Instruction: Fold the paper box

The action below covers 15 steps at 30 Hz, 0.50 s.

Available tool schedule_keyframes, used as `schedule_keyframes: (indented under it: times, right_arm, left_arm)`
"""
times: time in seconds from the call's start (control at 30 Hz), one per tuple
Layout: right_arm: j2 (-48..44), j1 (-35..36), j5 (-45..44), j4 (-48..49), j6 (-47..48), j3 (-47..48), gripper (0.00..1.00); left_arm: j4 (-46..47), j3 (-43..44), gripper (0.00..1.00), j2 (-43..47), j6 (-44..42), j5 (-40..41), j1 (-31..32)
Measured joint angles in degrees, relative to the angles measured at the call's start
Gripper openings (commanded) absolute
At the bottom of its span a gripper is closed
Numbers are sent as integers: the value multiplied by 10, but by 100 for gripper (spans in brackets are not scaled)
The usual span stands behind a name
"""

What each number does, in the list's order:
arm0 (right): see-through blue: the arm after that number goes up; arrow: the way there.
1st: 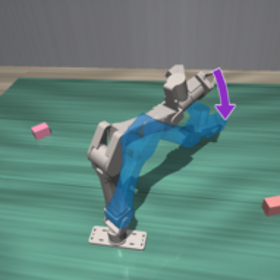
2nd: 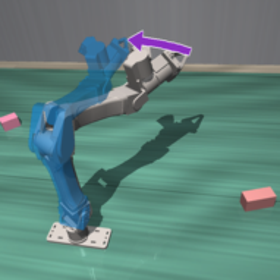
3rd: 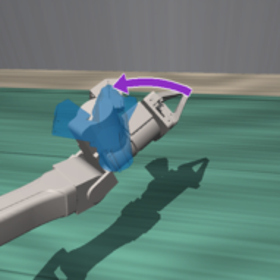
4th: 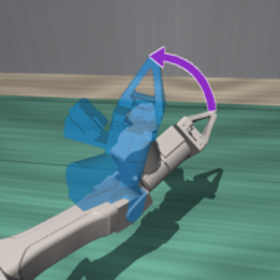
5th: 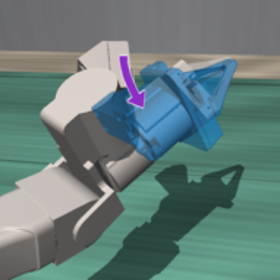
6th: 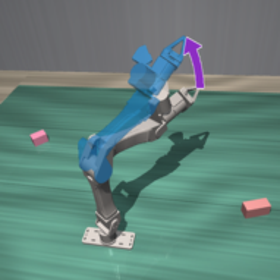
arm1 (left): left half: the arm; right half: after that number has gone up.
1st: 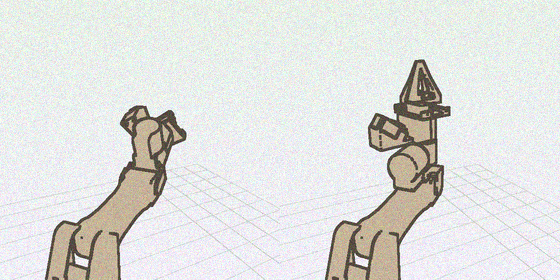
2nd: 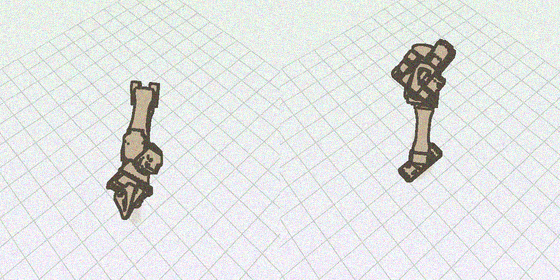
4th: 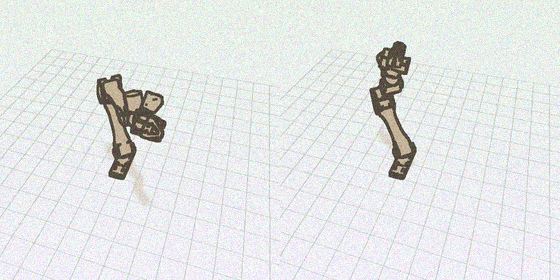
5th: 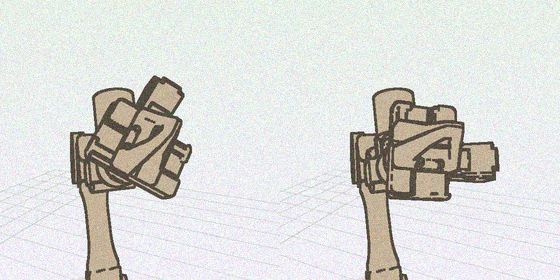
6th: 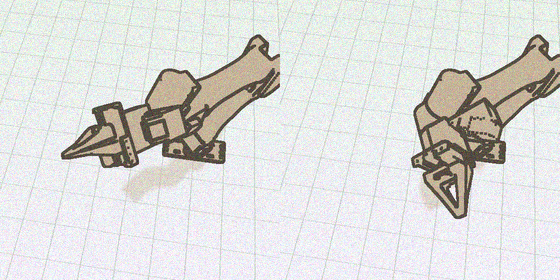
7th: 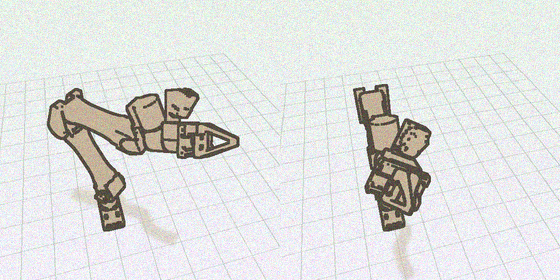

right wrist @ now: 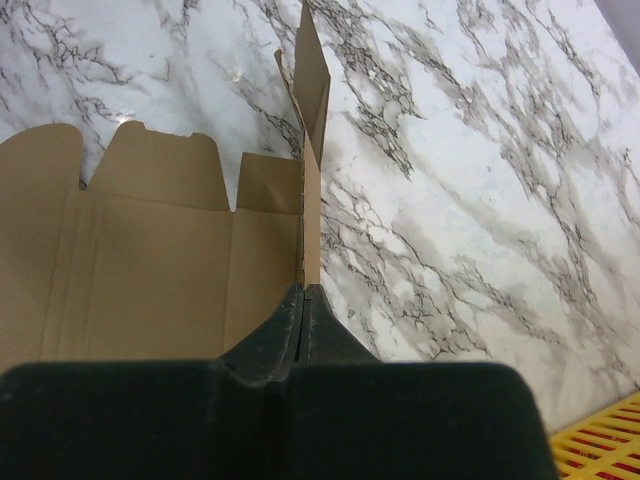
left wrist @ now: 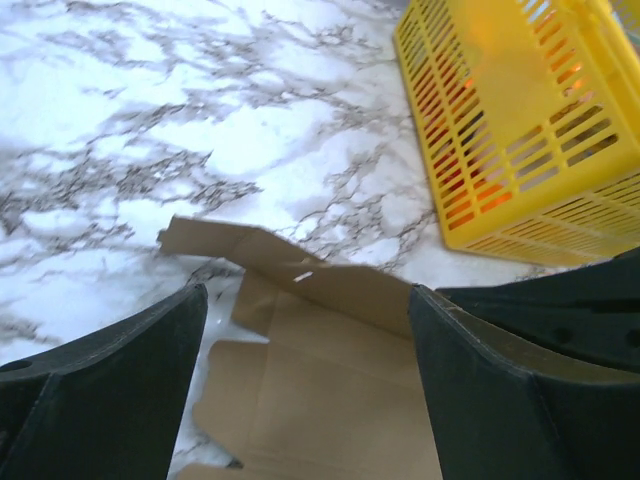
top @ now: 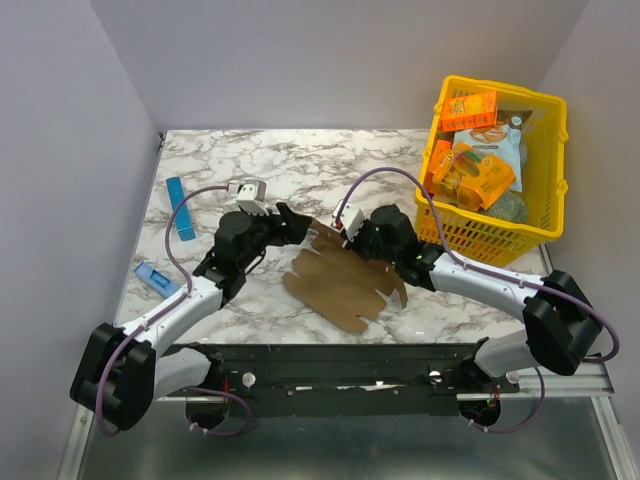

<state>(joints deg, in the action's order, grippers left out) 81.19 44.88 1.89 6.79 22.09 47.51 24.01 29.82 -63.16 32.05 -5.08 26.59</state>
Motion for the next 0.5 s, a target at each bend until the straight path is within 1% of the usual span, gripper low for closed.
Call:
schedule_keyframes:
  times: [0.17,0.3,0.5]
  right_arm:
    - [0,0,2,0,0,0,1]
    - [0,0,2,0,0,0,1]
    - [0,0,2,0,0,0,0]
  left_arm:
    - [-27,72,92,-61,8,-28,0]
    - [-66,133,89,-121,8,-47,1]
    - [-97,168,85,-164,8,-65,10]
